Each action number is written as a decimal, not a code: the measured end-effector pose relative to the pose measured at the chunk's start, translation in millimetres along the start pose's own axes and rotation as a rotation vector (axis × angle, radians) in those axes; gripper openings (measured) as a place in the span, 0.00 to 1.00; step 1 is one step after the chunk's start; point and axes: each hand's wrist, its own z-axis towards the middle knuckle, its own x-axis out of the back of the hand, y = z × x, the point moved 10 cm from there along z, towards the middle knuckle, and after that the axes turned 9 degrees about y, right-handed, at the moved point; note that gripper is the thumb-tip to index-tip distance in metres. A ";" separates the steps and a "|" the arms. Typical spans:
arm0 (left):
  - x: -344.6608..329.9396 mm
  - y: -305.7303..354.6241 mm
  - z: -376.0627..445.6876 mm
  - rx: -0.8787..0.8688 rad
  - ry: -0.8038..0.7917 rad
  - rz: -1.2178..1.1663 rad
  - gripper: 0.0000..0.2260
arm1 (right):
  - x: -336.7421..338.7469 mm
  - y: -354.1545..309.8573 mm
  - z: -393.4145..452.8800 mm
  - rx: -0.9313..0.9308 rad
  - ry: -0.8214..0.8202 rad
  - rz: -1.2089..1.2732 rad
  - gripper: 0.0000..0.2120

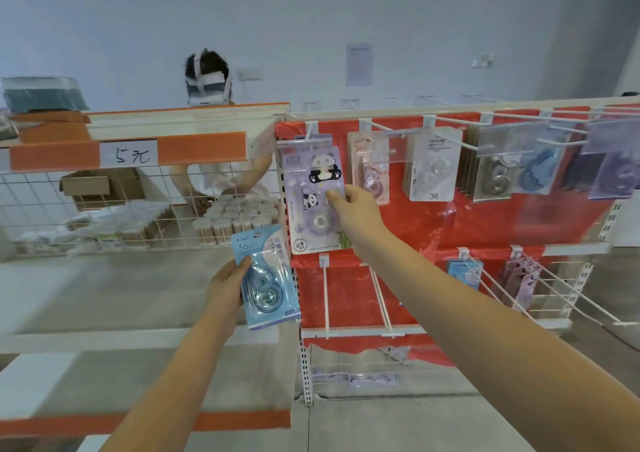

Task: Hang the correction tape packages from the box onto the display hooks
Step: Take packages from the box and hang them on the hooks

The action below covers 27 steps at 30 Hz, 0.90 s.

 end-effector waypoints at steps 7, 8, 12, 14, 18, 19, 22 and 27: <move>-0.7 -6.4 26.1 0.038 0.014 0.050 0.08 | -17.1 30.3 52.3 -0.089 -0.006 -0.142 0.11; -2.5 -6.3 32.1 0.042 0.022 0.063 0.07 | -20.3 34.7 61.9 -0.102 0.009 -0.166 0.11; -15.2 -6.7 46.3 0.027 -0.024 0.083 0.07 | -34.1 49.0 100.2 -0.106 0.066 -0.186 0.15; -21.4 -8.7 50.1 0.028 -0.073 0.052 0.09 | -37.4 55.9 117.2 -0.128 0.100 -0.189 0.16; -29.5 -14.5 57.6 0.029 -0.124 0.048 0.08 | -46.1 79.5 153.6 -0.187 0.154 -0.290 0.17; -30.1 -16.0 60.7 0.023 -0.122 0.064 0.08 | -49.2 88.7 164.0 -0.199 0.166 -0.312 0.19; -29.1 -23.5 73.3 0.018 -0.107 0.088 0.08 | -54.4 109.9 185.3 -0.255 0.220 -0.276 0.17; -35.5 -37.4 77.2 0.037 -0.134 0.069 0.10 | -60.1 114.7 173.0 -0.280 0.213 -0.254 0.11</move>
